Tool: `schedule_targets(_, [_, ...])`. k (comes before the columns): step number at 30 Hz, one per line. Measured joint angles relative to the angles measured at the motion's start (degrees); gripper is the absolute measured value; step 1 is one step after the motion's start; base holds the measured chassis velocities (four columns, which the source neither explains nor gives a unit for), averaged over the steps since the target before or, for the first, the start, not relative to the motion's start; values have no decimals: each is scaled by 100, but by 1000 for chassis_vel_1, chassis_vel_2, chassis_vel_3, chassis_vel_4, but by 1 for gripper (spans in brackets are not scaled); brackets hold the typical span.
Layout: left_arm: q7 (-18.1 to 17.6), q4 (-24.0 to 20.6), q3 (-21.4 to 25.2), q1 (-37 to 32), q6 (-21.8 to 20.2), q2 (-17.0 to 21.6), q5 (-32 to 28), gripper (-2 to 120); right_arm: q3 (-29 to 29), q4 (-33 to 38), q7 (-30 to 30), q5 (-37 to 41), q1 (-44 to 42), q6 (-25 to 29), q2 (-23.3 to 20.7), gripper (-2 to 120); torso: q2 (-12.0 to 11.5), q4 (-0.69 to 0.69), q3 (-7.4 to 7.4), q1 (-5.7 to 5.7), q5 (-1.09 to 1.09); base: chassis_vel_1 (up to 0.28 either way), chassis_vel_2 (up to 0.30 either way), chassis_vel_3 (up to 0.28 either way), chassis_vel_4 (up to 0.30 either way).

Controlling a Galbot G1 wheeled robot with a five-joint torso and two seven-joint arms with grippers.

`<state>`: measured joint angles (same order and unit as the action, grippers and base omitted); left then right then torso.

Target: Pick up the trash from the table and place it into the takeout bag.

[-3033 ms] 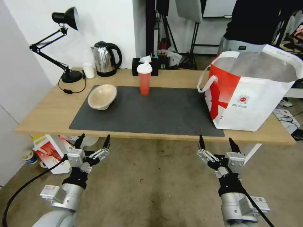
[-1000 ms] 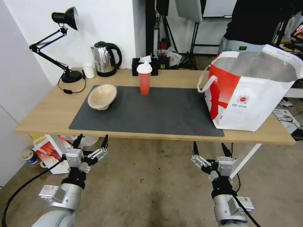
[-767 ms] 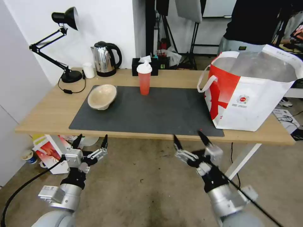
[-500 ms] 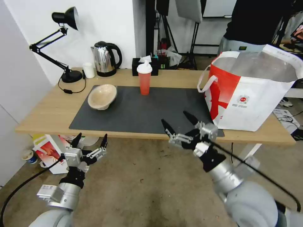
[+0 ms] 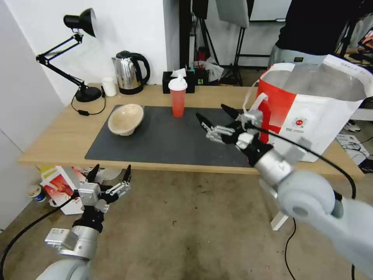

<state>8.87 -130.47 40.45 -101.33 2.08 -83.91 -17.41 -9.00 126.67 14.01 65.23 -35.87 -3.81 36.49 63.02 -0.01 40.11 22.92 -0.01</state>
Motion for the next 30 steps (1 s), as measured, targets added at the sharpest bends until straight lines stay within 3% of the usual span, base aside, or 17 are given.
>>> schedule_targets(7, [-18,3,16,11,2,-63,42,100,-884,-1184,-18,250,1328,-447,704,100,0,2,0,1,2,0,0,0,0])
schedule_targets(30, [-32,136,83,93,0,12,5,100,-1628,-2736,-79,-144,2261,-1019,1801,100,0,1,0,0,1,0,0,0,0])
